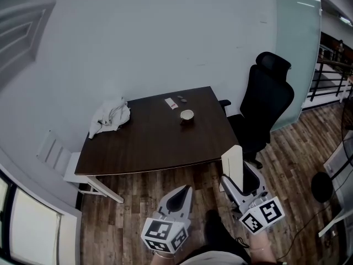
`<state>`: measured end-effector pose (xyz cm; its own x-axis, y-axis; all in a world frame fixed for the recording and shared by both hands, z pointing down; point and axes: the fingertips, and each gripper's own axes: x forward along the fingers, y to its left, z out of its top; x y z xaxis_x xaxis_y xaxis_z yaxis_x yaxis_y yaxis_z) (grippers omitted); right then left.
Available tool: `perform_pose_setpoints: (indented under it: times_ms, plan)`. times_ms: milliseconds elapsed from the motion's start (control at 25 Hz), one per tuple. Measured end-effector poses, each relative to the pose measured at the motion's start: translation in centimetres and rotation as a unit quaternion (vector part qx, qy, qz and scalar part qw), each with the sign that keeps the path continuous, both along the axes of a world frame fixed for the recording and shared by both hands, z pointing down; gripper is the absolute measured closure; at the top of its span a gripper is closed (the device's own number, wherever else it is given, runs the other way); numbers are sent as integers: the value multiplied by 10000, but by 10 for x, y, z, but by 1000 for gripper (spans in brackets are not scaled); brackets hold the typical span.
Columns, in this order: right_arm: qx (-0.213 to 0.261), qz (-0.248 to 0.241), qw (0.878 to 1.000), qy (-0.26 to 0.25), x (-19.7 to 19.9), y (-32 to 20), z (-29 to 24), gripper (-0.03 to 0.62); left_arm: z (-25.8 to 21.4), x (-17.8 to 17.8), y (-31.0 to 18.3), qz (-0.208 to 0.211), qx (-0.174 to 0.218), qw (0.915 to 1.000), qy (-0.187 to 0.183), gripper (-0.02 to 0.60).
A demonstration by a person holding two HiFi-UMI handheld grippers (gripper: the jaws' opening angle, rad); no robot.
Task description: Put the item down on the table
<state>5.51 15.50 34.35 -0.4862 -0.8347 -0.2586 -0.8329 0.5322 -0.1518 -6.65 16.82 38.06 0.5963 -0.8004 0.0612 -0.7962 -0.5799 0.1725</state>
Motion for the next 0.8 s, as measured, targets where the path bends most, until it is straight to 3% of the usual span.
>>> perform_pose_setpoints:
  times_ms: [400,800]
  plan:
    - [-47,-30,10000,-31,-2,-60,5,292,2,-1,-54,-20,-7,10000,6,561]
    - [-168,-170,9997,15,-1,-146,9,292,2,5,-139,-51,-67,9999,-72,561]
